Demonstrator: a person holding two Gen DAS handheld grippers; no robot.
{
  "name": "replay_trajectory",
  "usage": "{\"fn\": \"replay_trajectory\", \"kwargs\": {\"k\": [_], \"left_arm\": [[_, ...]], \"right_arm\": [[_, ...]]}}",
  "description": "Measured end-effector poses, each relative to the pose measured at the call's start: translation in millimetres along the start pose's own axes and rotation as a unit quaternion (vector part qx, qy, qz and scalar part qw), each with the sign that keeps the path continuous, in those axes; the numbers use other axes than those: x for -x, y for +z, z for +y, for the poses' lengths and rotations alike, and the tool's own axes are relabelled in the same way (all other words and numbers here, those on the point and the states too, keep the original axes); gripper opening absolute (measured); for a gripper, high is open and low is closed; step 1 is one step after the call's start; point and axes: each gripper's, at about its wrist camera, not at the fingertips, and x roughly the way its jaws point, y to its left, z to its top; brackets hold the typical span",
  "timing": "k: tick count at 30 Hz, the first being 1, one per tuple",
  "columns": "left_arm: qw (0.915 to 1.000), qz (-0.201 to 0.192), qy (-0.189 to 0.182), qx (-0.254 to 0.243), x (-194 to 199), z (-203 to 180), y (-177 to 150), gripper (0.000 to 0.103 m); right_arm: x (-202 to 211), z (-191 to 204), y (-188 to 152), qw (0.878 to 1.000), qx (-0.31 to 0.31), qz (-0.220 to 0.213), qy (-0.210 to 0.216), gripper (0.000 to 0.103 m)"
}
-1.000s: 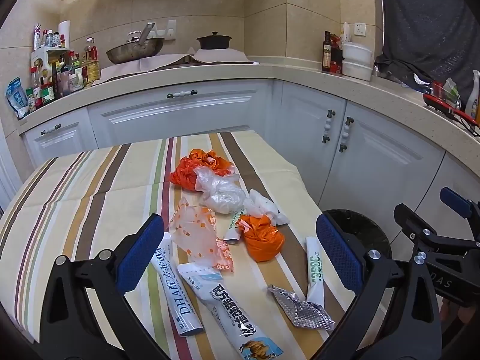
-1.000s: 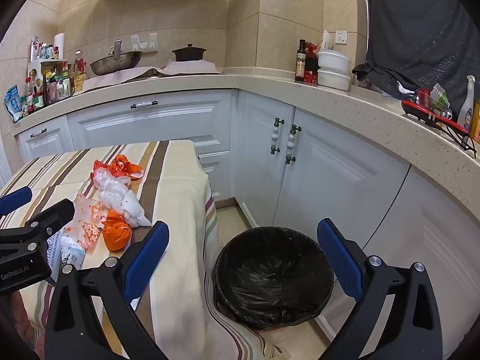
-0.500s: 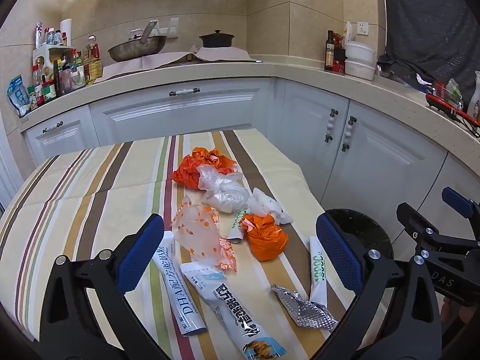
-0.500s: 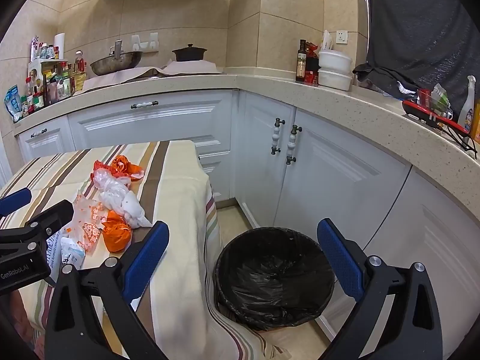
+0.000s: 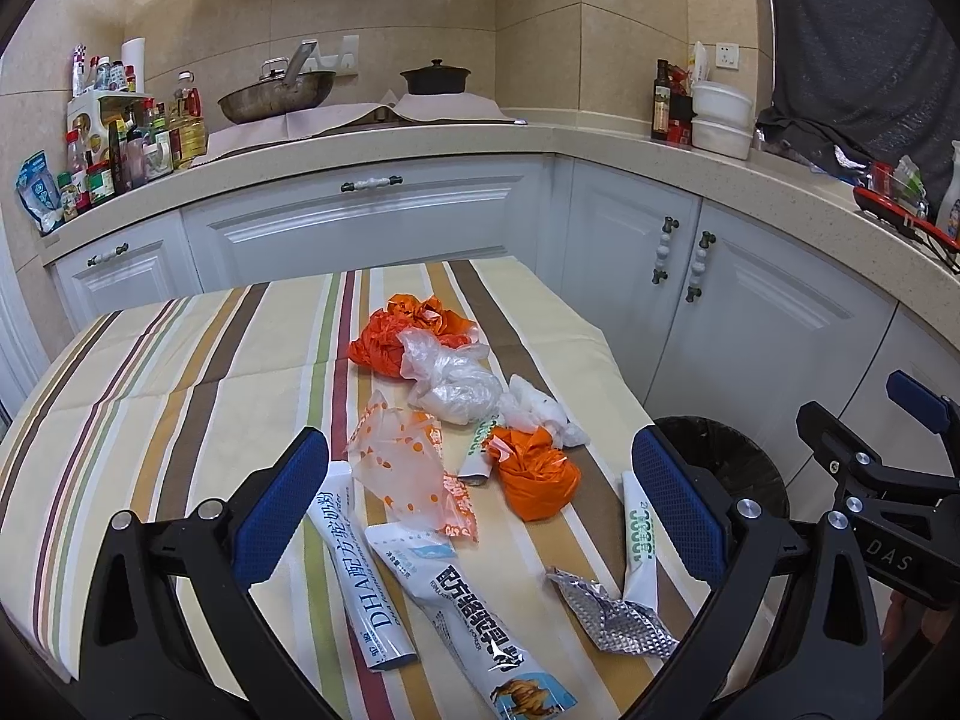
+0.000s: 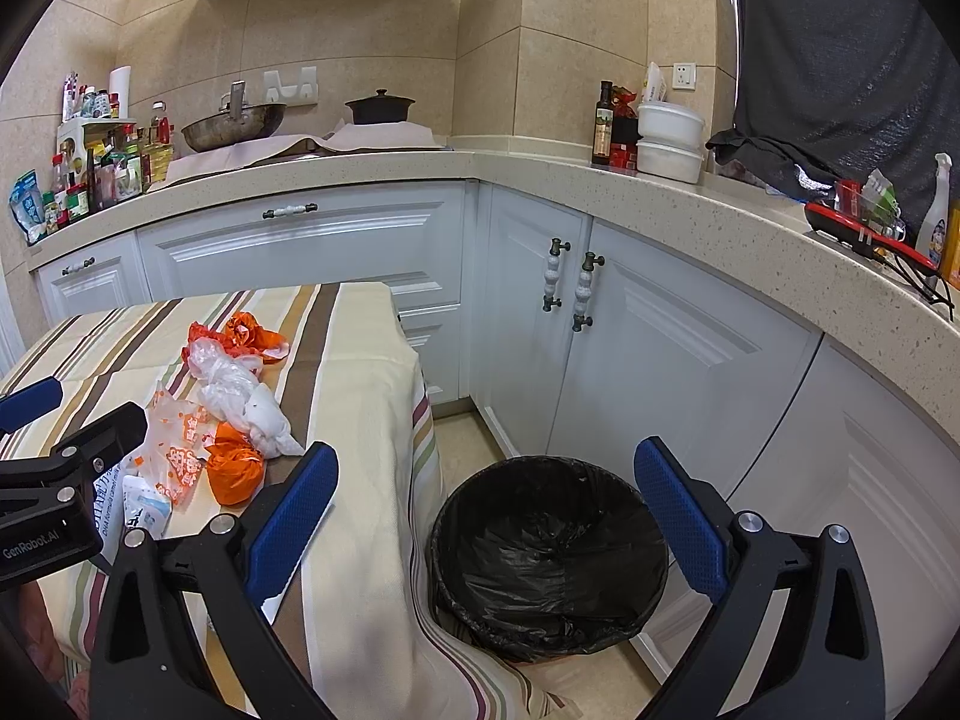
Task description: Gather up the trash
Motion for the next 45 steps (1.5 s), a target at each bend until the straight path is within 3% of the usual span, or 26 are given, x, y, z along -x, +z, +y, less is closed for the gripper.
{"fn": "replay_trajectory", "kwargs": {"k": [45], "left_arm": [[1.0,0.009,0.001,0.001,-3.6,2.1,-2.3,0.099]], "right_arm": [[1.2,-0.8,2.1,1.0,-0.001,0.001,0.001,0.096]]}}
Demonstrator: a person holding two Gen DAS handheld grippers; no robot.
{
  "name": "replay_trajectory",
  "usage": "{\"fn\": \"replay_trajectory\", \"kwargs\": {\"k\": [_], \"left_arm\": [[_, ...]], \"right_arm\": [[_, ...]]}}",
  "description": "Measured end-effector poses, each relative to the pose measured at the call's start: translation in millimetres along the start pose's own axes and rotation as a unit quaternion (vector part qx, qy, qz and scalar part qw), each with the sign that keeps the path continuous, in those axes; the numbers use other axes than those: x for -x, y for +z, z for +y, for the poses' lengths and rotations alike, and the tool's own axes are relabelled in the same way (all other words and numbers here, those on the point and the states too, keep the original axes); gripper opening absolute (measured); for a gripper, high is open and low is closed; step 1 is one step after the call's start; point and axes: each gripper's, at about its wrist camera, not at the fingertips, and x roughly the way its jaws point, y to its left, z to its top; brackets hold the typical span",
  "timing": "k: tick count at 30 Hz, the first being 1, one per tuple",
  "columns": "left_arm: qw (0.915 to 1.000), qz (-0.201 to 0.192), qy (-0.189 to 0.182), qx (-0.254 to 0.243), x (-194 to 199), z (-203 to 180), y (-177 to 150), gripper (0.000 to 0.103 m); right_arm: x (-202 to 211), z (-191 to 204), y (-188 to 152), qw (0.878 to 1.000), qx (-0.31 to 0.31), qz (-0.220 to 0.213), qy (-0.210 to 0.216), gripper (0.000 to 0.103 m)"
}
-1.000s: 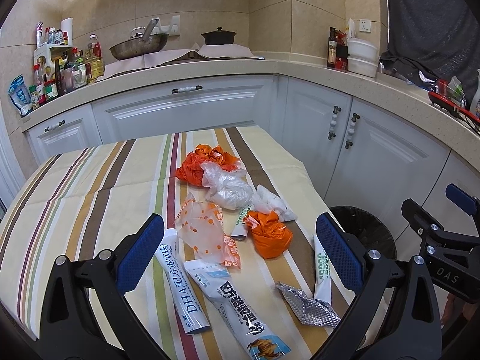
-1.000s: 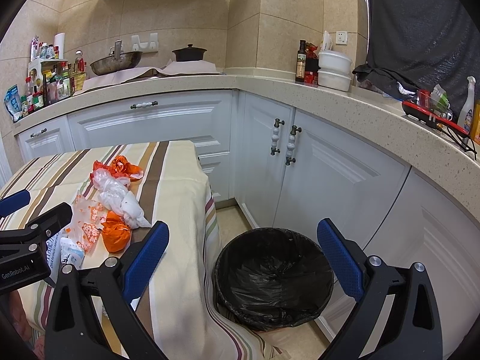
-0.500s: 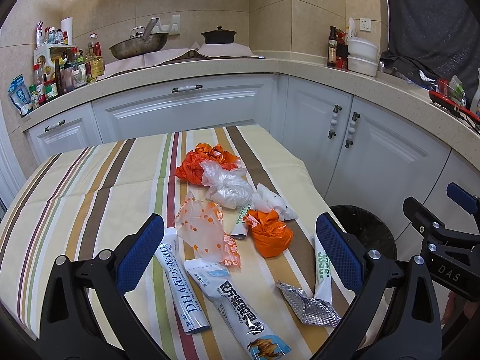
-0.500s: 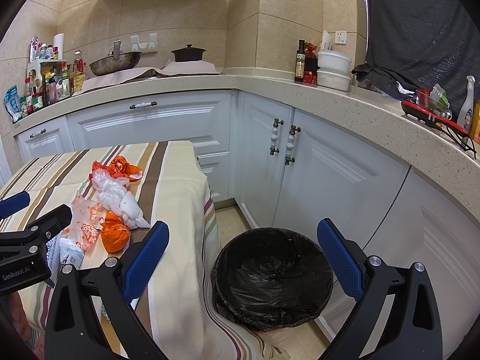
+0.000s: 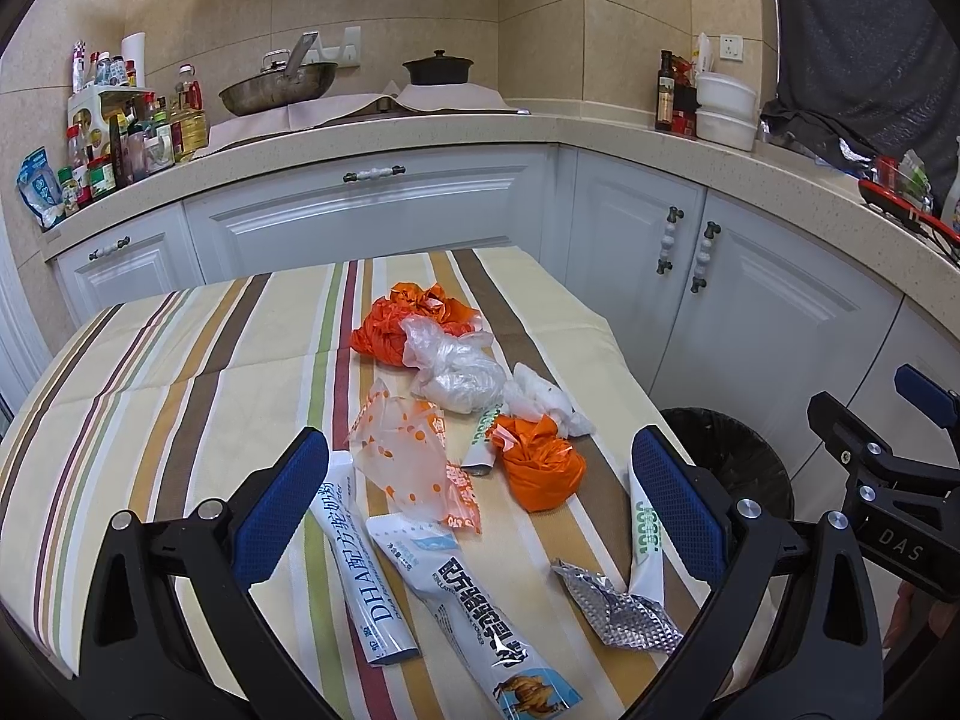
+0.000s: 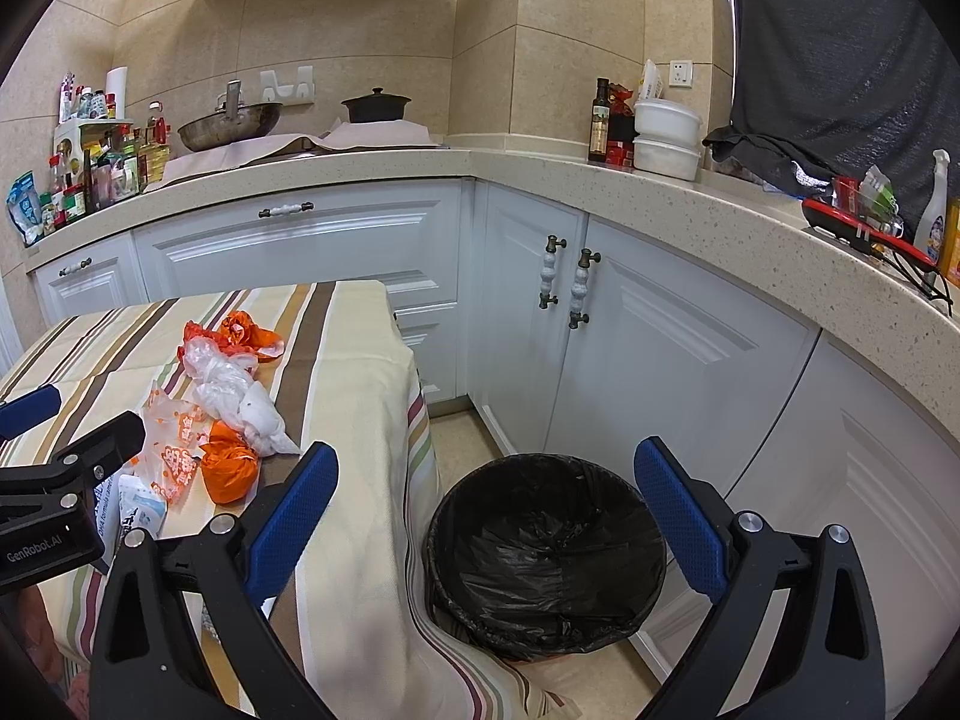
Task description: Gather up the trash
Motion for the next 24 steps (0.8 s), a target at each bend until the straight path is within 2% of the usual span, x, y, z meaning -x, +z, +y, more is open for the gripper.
{"fn": "replay_trajectory", "kwargs": {"k": [15,24], "left_arm": [[1.0,0.006,-0.001,-0.001,-5,-3,-8,0.099],[0.9998,0.018,0.011,0.006,-8,13,-10,0.099]], "right_arm": [[1,-1,1,1.0,-0.001,0.002,0.001,0.096],[-10,0,-12,0.999,-0.004,0.014,0.032,0.096]]}}
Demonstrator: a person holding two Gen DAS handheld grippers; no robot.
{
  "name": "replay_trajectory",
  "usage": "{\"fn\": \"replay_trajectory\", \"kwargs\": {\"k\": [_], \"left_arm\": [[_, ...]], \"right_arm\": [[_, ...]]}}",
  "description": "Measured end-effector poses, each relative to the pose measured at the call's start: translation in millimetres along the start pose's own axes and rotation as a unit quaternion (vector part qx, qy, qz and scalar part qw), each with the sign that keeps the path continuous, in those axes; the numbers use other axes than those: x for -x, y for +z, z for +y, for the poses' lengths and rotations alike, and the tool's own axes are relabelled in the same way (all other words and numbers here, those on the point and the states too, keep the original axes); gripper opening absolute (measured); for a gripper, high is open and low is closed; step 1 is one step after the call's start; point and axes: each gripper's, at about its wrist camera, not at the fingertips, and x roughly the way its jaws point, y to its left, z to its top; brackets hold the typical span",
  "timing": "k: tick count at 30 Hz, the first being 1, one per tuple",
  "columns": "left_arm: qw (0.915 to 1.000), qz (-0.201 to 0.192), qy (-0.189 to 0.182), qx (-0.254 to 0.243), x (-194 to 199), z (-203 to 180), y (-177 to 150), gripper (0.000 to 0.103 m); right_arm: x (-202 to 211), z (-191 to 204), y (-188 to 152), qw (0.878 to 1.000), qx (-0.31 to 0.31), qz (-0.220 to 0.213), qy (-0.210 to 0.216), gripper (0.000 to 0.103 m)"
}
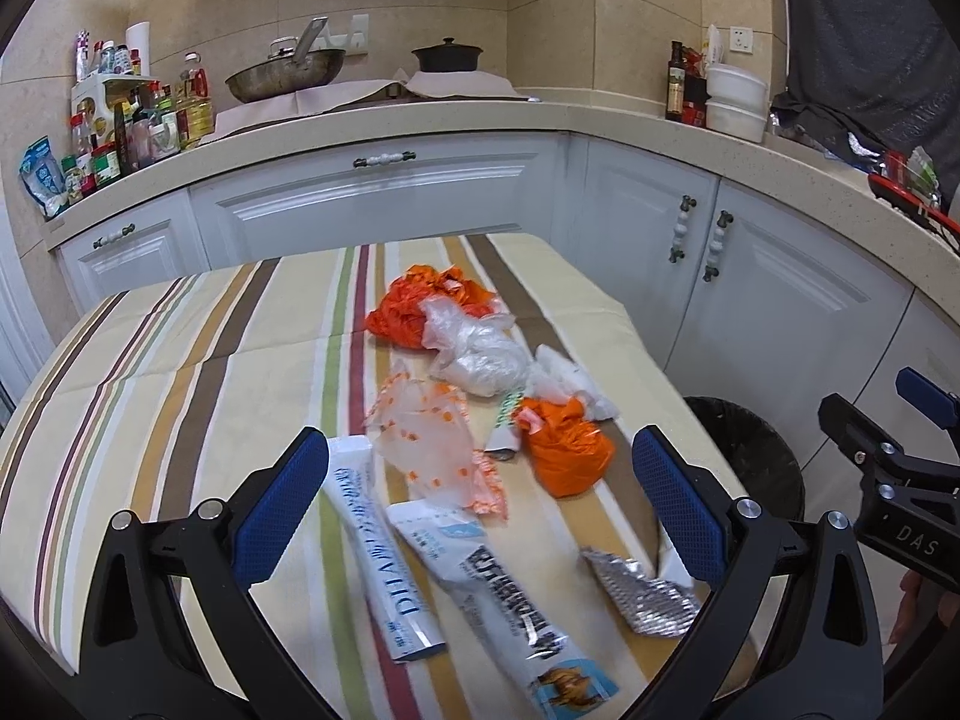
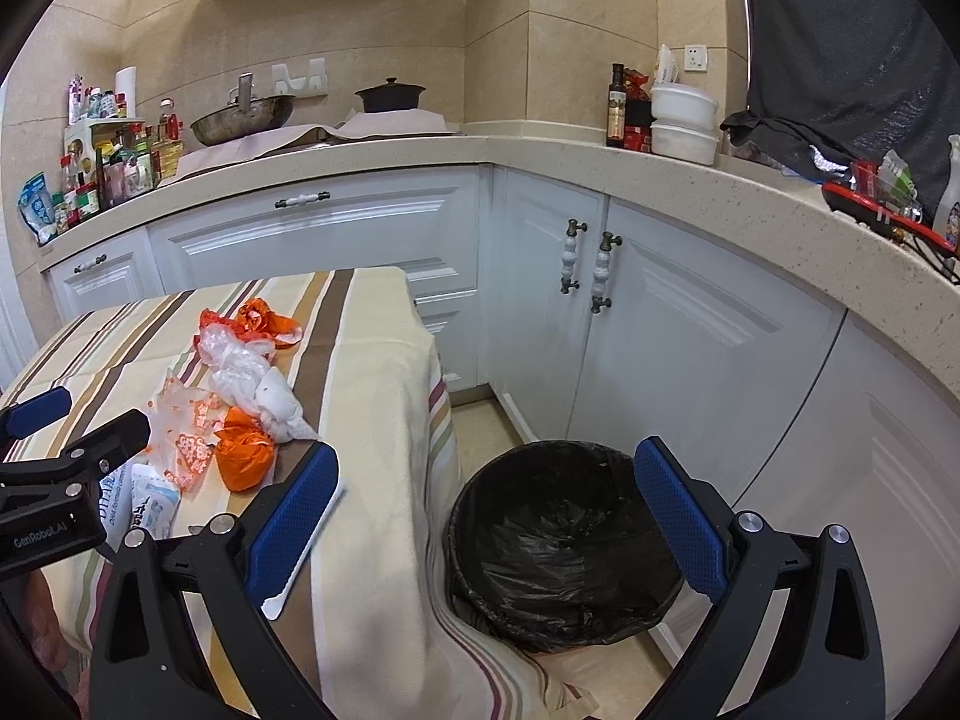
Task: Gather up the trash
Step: 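Grasp the white toothpaste tube with the left tool while the right tool grasps the foil wrapper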
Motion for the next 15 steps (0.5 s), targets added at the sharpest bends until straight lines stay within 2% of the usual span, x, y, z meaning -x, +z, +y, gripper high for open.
{"fn": "replay_trajectory", "kwargs": {"k": [4,9,15], "left_arm": [[0.9998,0.009,0.015,0.014,0,19,-5,0.099],[0.9991,0.02,0.028,0.023,1,38,-12,0.099],[0.9987,0.027,0.034,0.027,6,49,-21,0.098]], "right_arm": [[-2,9,-6,1.0,-0.002,0.013,0.028,0.096],[-4,28,-15,0.998,0.031,0.02,0.041,0.096],[0,50,-26,0.994,0.052,0.022,0.091,0.096]]}}
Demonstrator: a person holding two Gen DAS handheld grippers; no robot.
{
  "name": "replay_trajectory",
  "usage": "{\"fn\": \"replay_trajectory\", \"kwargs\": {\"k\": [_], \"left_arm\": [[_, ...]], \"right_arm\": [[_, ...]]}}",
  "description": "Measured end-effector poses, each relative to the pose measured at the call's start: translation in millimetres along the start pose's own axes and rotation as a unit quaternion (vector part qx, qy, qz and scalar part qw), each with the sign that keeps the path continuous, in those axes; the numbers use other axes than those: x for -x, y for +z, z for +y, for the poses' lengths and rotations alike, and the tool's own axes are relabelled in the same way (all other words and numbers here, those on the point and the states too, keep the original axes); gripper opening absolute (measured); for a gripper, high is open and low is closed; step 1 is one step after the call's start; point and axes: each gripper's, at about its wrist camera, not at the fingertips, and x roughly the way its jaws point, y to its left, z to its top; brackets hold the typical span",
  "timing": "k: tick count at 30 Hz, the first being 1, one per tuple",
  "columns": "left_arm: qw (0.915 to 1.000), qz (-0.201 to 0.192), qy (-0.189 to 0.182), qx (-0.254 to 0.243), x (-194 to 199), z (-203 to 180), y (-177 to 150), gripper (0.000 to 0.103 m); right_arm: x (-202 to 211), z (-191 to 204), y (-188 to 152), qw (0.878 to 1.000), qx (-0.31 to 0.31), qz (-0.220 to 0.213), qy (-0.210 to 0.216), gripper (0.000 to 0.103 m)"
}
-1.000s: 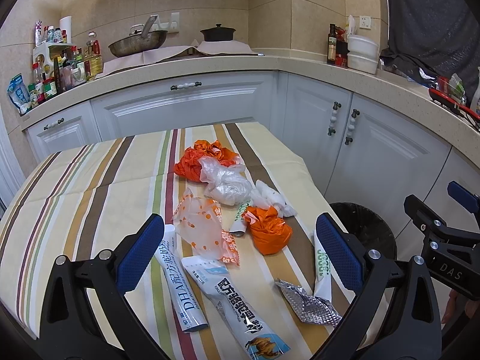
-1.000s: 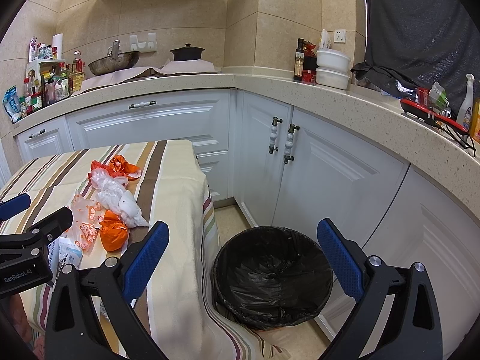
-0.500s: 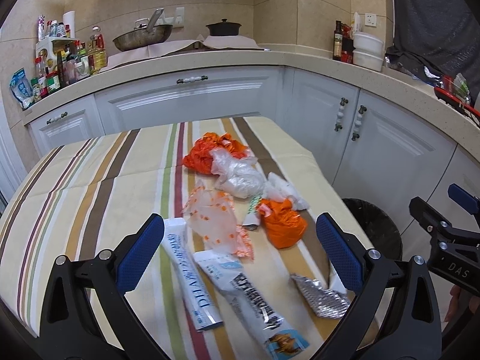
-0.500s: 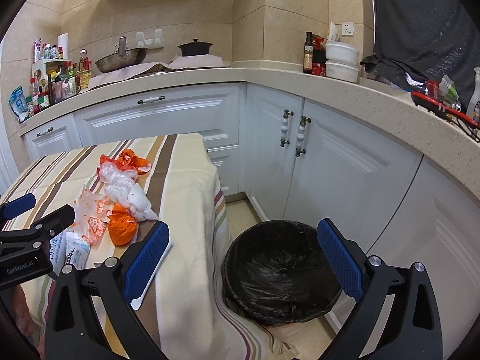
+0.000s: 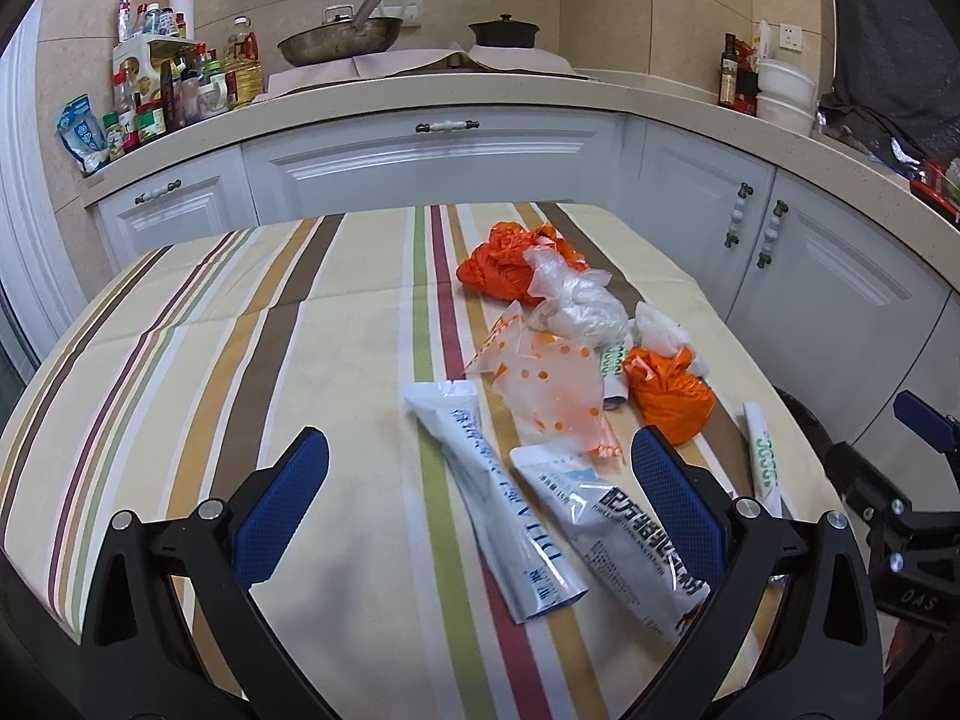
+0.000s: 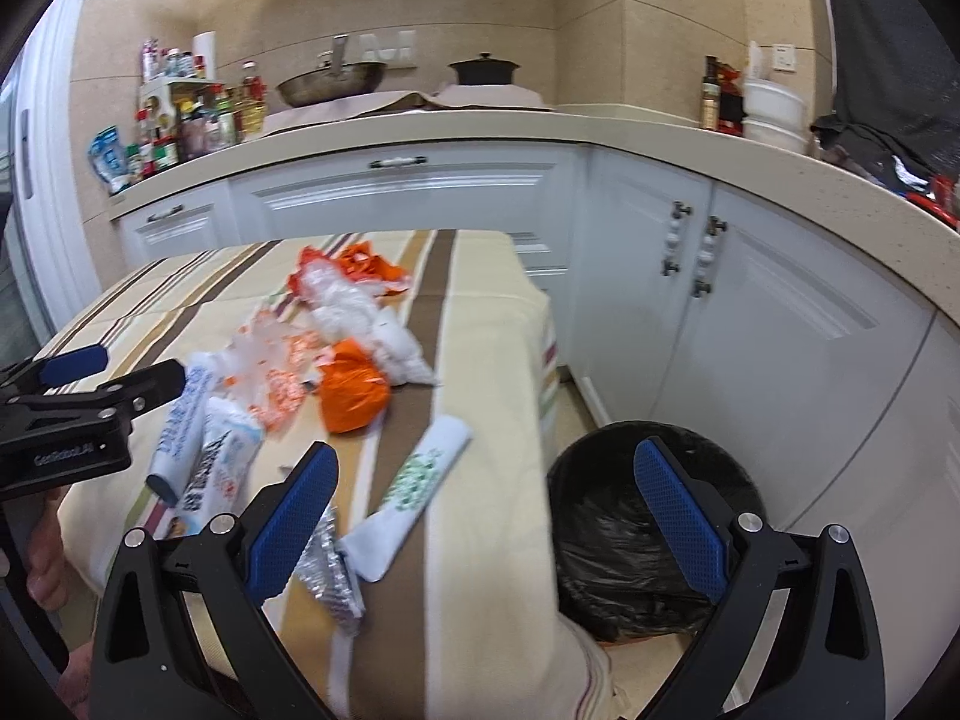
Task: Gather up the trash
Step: 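Grasp the white toothpaste tube with the left tool while the right tool grasps the foil wrapper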
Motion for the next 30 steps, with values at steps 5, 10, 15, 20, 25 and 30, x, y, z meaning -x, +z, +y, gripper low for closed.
{"fn": "replay_trajectory", "kwargs": {"k": [5,10,15,20,25,30], "left_arm": [[1.0,0.006,0.0,0.002,2,6,-6,0.098],[0.9999,0.012,-0.004,0.0,4,8,-12,0.094],[0.9998,0.02,-0.004,-0.002,8,10,-21,0.094],[0.9996,0.029,-0.001,0.0,7,14,-30,0.094],[0.9996,0.025,0.002,-0.008,3,9,-34,0.094],[0.9991,0.042,0.005,0.003,-8,14,-40,0.076]], "right_arm": [[-2,14,-13,0.999,0.021,0.017,0.024,0.092],[-7,19,-23,0.997,0.023,0.043,0.06,0.056],[0,26,-29,0.996,0.032,0.032,0.076,0.055],[3,35,-32,0.995,0.045,0.026,0.083,0.053],[3,36,-36,0.995,0.043,0.026,0.084,0.053],[5,37,-38,0.995,0.045,0.024,0.085,0.053]]}}
